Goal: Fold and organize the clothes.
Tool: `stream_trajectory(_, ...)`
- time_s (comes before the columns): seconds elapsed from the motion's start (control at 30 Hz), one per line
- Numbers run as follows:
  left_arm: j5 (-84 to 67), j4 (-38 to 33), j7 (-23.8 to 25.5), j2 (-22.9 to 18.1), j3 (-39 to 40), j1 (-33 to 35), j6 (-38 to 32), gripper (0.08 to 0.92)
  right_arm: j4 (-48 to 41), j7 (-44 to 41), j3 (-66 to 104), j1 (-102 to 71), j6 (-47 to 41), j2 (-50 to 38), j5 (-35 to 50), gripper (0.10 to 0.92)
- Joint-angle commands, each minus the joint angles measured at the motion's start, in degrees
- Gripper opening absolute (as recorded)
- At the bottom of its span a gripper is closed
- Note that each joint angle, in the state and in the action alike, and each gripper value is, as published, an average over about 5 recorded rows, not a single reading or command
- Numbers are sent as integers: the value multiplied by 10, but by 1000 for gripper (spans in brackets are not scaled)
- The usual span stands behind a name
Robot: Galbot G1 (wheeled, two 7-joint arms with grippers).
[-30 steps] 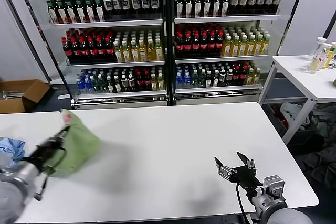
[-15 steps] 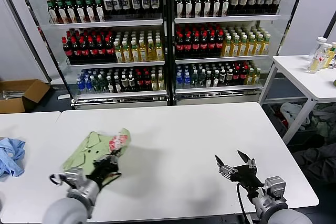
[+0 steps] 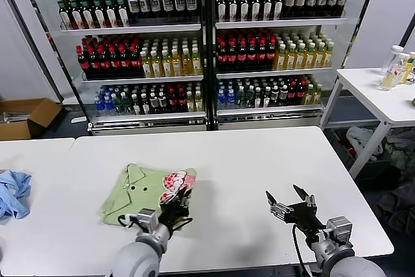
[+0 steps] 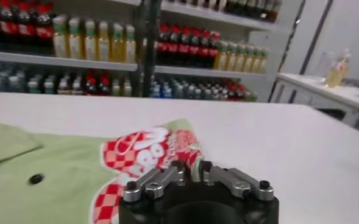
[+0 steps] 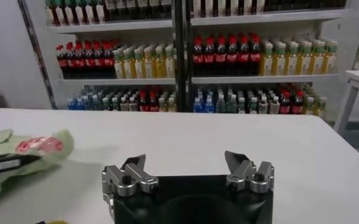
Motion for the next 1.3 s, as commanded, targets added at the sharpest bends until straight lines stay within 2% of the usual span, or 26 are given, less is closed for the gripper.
stream_trajectory(0.03, -40, 27, 73, -39, 32, -19, -91, 308, -10, 0, -17, 17, 8, 1, 4, 823)
stream_trajectory(0.17, -79, -17, 78, -34, -13, 24, -106, 421, -28, 6, -64, 49, 30, 9, 8, 823)
stream_trajectory(0.3, -67, -51, 65, -21, -93, 65, -133, 533, -67, 34, -155, 120, 63, 45, 9, 823)
stream_trajectory(0.5, -39, -54, 40, 23, -225, 139, -174, 707, -162, 100, -300, 214, 89, 141, -2, 822)
stream_trajectory(0.63, -41, -53, 27, 32, -275, 172, -181, 801, -224, 141, -366, 253, 101, 185, -12, 823)
stream_trajectory(0.97, -40, -52, 18, 13, -303, 188, -189, 823, -325, 213, -412, 321, 108, 247, 35, 823)
stream_trajectory(1.3, -41, -46, 13, 11, -307, 187, -190, 823, -359, 247, -416, 342, 104, 274, 70, 823)
